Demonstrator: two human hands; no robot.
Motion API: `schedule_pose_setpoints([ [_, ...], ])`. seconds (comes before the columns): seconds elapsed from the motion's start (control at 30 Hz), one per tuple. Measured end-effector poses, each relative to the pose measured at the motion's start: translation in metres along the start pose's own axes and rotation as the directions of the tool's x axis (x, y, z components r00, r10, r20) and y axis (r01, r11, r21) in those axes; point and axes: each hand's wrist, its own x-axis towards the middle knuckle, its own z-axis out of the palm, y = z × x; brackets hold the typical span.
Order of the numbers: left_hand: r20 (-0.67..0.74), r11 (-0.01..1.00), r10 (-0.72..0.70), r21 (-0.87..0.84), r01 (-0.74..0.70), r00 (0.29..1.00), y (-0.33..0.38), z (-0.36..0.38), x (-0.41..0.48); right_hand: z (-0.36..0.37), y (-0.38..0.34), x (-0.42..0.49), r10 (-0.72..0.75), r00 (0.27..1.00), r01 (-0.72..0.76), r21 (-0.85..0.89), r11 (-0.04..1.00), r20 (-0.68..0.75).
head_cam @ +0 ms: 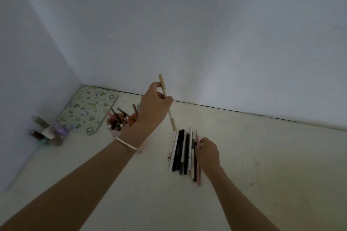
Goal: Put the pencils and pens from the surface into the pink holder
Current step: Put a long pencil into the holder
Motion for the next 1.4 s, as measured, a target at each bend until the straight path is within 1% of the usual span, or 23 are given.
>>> schedule_pose_setpoints([
  [0.13,-0.004,0.998,0.012,-0.064,-0.012,1.0,0.004,-0.013,-0.002,-0.001,-0.001,0.003,-0.013,1.0,0.013,-0.019,1.0,-0.026],
  [0.2,0.013,0.996,0.019,-0.085,-0.018,1.0,0.004,-0.017,-0.004,-0.006,-0.004,0.002,-0.03,0.998,0.03,0.008,1.0,-0.056],
  [0.27,0.01,0.994,0.041,-0.104,-0.04,0.999,0.004,-0.024,-0.004,-0.017,-0.01,0.001,-0.066,0.986,0.079,0.085,0.993,-0.151],
  [0.33,-0.06,0.991,0.098,-0.088,-0.103,0.993,0.005,-0.036,0.003,-0.036,-0.023,0.004,-0.105,0.954,0.166,0.201,0.965,-0.282],
  [0.4,-0.166,0.984,0.174,0.004,-0.176,0.971,0.003,-0.056,0.01,-0.059,-0.045,0.005,-0.133,0.905,0.282,0.336,0.899,-0.405],
  [0.47,-0.227,0.962,0.26,0.14,-0.233,0.939,-0.003,-0.073,0.015,-0.078,-0.069,0.005,-0.133,0.86,0.392,0.471,0.79,-0.492],
  [0.53,-0.221,0.936,0.302,0.254,-0.244,0.927,-0.012,-0.083,0.013,-0.089,-0.09,0.001,-0.134,0.821,0.483,0.549,0.682,-0.555],
  [0.63,-0.163,0.883,0.324,0.406,-0.235,0.932,-0.03,-0.083,0.008,-0.092,-0.113,-0.009,-0.151,0.789,0.554,0.583,0.595,-0.596],
  [0.7,-0.109,0.814,0.334,0.534,-0.228,0.936,-0.042,-0.079,0.005,-0.085,-0.125,-0.017,-0.176,0.789,0.57,0.595,0.566,-0.589],
  [0.73,-0.078,0.758,0.341,0.612,-0.225,0.937,-0.048,-0.077,0.004,-0.08,-0.128,-0.02,-0.188,0.792,0.573,0.601,0.557,-0.58],
  [0.8,-0.022,0.606,0.341,0.769,-0.202,0.94,-0.055,-0.075,0.003,-0.068,-0.134,-0.027,-0.218,0.798,0.576,0.606,0.548,-0.561],
  [0.83,-0.014,0.553,0.337,0.812,-0.186,0.941,-0.057,-0.075,0.003,-0.062,-0.137,-0.029,-0.236,0.797,0.582,0.599,0.55,-0.556],
  [0.87,-0.025,0.542,0.338,0.822,-0.173,0.941,-0.058,-0.077,0.003,-0.055,-0.139,-0.031,-0.258,0.792,0.59,0.587,0.554,-0.553],
  [0.9,-0.048,0.567,0.345,0.806,-0.167,0.937,-0.056,-0.079,0.003,-0.049,-0.142,-0.033,-0.281,0.787,0.6,0.576,0.555,-0.549],
  [0.97,-0.124,0.658,0.374,0.733,-0.169,0.919,-0.049,-0.09,0.003,-0.037,-0.151,-0.035,-0.346,0.771,0.628,0.552,0.548,-0.535],
  [1.0,-0.155,0.689,0.39,0.703,-0.176,0.908,-0.044,-0.095,0.003,-0.031,-0.156,-0.036,-0.383,0.758,0.647,0.533,0.545,-0.528],
  [1.1,-0.187,0.755,0.388,0.626,-0.195,0.902,-0.03,-0.113,0.001,-0.009,-0.167,-0.036,-0.498,0.724,0.688,0.45,0.569,-0.477],
  [1.2,-0.174,0.813,0.353,0.543,-0.209,0.919,-0.019,-0.119,-0.003,0.014,-0.167,-0.033,-0.593,0.694,0.716,0.314,0.623,-0.408],
  [1.27,-0.162,0.815,0.358,0.535,-0.223,0.92,-0.014,-0.115,-0.007,0.024,-0.161,-0.031,-0.665,0.621,0.765,0.137,0.629,-0.416],
  [1.3,-0.157,0.816,0.364,0.528,-0.234,0.918,-0.011,-0.111,-0.009,0.025,-0.157,-0.03,-0.68,0.597,0.774,0.083,0.627,-0.426],
  [1.33,-0.154,0.823,0.372,0.511,-0.249,0.915,-0.009,-0.104,-0.012,0.023,-0.153,-0.029,-0.664,0.601,0.765,0.082,0.638,-0.444],
  [1.4,-0.116,0.842,0.376,0.457,-0.287,0.919,-0.007,-0.082,-0.02,0.009,-0.144,-0.023,-0.552,0.657,0.707,0.166,0.687,-0.513],
])
